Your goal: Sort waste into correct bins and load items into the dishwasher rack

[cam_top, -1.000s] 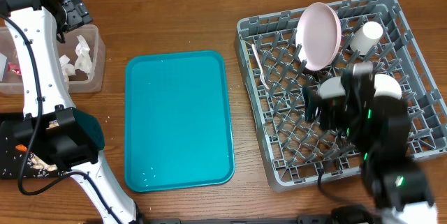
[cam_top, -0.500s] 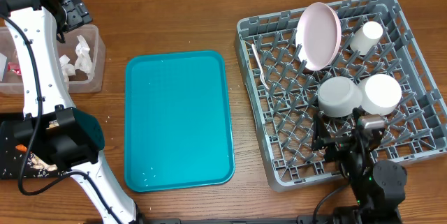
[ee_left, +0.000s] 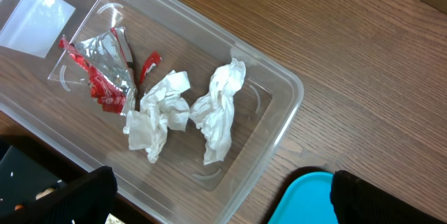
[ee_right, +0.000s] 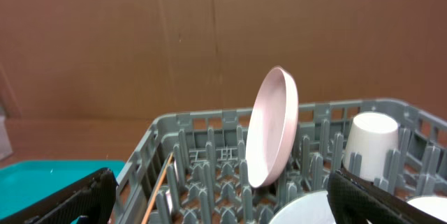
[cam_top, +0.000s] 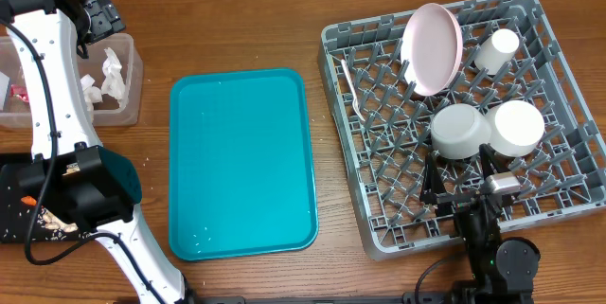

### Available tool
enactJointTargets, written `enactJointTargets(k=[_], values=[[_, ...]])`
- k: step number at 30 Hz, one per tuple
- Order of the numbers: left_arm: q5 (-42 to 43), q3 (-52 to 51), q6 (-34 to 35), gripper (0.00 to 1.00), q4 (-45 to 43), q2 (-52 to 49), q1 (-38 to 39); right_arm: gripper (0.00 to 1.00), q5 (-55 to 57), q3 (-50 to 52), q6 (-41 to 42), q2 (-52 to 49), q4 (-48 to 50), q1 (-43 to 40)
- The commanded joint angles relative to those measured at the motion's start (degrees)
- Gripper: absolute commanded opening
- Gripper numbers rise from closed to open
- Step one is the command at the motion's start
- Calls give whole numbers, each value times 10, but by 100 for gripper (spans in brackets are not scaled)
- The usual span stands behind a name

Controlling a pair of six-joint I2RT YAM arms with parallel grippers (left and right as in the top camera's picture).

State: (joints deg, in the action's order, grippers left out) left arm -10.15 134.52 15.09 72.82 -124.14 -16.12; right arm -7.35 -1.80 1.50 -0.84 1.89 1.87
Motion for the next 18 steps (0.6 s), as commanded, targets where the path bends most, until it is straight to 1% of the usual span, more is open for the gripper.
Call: enactJointTargets(k=[1, 7, 10, 15, 18], values=[[-7, 6, 8, 100, 0, 10, 3, 100, 19, 14, 0, 7, 24, -4], [-7, 6, 8, 100, 0, 10, 3, 100, 48, 14, 0, 7, 41, -5], [-7, 6, 8, 100, 0, 10, 3, 100, 47, 14, 0, 7, 15, -6], [-7, 6, 8, 100, 0, 10, 3, 100, 47, 14, 0, 7, -59, -6], [-7, 6, 8, 100, 0, 10, 3, 100, 47, 14, 0, 7, -65, -6]])
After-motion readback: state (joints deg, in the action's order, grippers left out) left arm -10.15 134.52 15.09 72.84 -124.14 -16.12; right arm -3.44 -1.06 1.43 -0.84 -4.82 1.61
